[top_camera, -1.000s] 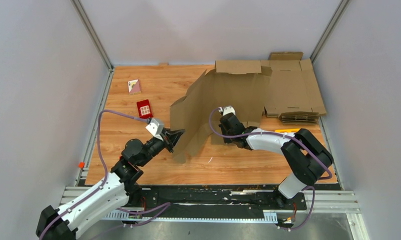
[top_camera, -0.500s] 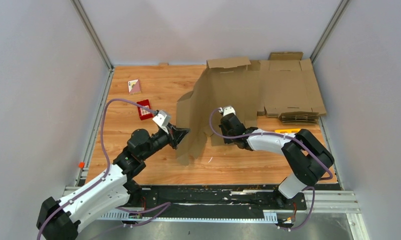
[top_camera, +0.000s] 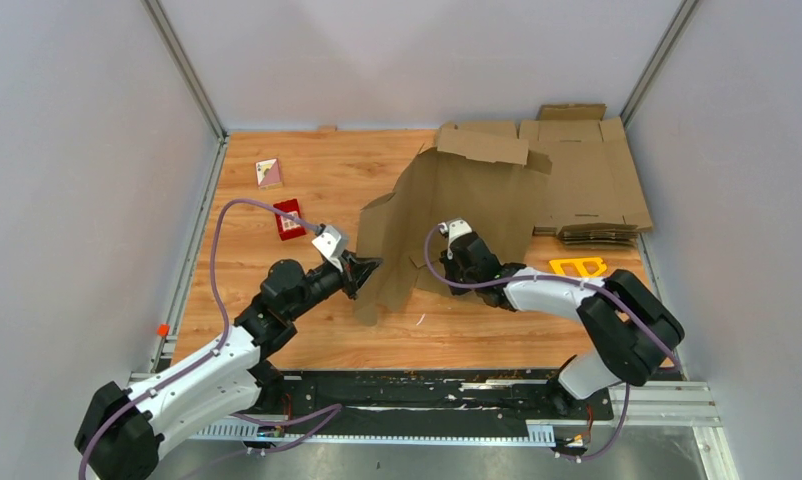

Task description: Fold the paper box

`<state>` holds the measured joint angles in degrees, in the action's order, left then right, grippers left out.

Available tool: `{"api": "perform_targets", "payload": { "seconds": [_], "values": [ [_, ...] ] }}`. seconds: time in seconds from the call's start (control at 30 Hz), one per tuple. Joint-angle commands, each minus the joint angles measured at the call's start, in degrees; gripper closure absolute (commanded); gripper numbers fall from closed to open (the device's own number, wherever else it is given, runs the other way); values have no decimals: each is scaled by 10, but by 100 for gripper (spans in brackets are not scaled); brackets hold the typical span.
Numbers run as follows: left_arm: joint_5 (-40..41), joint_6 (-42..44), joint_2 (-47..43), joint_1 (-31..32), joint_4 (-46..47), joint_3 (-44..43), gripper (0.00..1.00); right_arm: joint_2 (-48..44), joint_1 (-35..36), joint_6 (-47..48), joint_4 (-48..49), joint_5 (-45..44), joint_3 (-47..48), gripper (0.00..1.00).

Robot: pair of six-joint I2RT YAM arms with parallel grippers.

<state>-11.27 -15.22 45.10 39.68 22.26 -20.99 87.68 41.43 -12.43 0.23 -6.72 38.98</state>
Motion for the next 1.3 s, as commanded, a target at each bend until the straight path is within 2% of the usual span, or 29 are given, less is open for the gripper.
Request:
{"api": "perform_targets", "payload": {
  "seconds": [0.0,0.17,0.47,0.7,0.8,0.9,1.0,1.1,1.27],
  "values": [
    [13,39,-13,1,7,30,100,-54,1,4,23,5,-26,88],
    [12,55,-27,1,-3,30,100,-99,0,1,22,-12,-45,76],
    [38,63,-74,2,-23,39,100,-237,-5,-2,-43,-65,-53,45],
    [68,72,-93,1,-48,39,100,-333,-35,-33,-115,-130,-47,17],
    [105,74,-101,1,-71,37,100,-383,-63,-53,-118,-162,-65,6],
    [124,76,-113,1,-78,41,100,-420,-111,-73,-100,-158,-93,0],
    [138,76,-120,1,-79,44,100,-437,-176,-92,-69,-105,-119,0],
    [141,78,-124,1,-82,44,100,-418,-220,-101,-42,-64,-132,0],
    [138,78,-126,1,-77,47,100,-368,-252,-107,20,-64,-149,0]
  ]
}}
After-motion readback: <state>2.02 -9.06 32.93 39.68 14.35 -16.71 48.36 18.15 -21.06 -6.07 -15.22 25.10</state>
